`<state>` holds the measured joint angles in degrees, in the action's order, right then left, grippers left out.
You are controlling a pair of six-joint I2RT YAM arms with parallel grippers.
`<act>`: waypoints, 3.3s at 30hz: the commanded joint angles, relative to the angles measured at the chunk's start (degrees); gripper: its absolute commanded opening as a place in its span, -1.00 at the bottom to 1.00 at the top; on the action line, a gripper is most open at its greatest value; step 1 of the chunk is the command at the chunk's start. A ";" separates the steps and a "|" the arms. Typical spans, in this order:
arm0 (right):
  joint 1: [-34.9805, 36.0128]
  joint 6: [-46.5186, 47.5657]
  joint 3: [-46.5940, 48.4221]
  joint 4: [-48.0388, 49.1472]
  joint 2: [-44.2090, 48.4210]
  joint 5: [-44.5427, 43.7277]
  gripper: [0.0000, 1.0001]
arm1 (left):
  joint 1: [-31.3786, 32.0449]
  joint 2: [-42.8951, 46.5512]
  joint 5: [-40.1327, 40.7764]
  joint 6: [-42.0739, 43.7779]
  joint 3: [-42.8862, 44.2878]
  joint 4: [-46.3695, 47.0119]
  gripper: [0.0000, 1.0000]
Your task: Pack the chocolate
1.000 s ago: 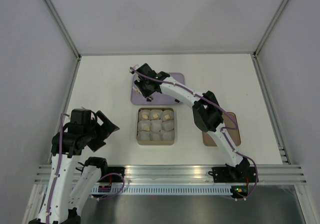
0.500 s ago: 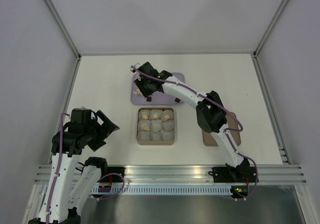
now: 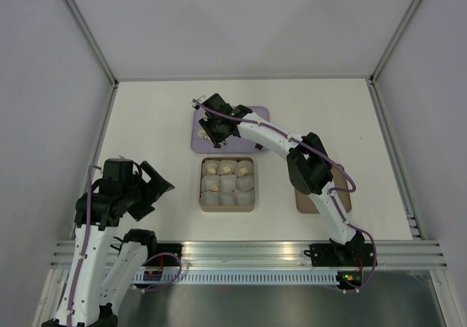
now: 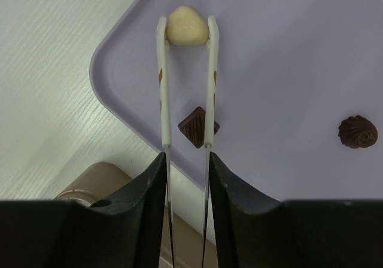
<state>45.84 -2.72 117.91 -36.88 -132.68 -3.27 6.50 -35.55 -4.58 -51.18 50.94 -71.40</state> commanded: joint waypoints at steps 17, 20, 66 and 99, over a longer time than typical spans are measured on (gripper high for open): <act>-0.05 1.14 -4.51 4.27 10.50 -2.53 -0.65 | 0.09 0.83 -1.04 -2.61 0.22 1.08 0.99; -0.05 0.44 -9.51 4.28 15.07 -2.62 -0.67 | 0.09 1.01 -1.05 -2.70 -0.05 1.08 0.99; 15.33 -16.88 -46.72 -3.72 44.18 -3.94 -0.66 | 0.09 1.98 -2.19 -3.23 -1.98 1.87 0.99; 15.33 -16.26 -42.33 -4.07 39.34 -6.13 -0.15 | 0.09 2.85 -2.01 -5.42 -1.46 1.79 0.99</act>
<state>61.01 -18.70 72.58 -41.19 -94.24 -7.94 6.50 -32.95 -5.04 -54.65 49.28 -70.15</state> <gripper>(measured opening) 0.415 0.993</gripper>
